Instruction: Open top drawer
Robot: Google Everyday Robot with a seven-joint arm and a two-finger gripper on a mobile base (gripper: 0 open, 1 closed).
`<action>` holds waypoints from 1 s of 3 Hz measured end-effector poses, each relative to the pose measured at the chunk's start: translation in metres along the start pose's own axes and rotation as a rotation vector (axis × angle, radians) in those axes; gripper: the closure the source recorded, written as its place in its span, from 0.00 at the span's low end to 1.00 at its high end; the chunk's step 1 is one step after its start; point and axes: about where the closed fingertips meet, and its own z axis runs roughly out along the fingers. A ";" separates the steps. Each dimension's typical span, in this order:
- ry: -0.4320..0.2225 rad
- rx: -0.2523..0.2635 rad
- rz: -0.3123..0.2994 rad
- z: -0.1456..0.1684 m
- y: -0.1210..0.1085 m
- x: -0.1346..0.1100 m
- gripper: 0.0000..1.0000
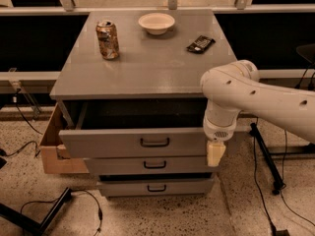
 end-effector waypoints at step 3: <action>0.016 -0.046 0.004 -0.015 0.014 0.002 0.90</action>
Offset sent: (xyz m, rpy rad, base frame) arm -0.0609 0.0018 0.0175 -0.0495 0.1728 -0.0028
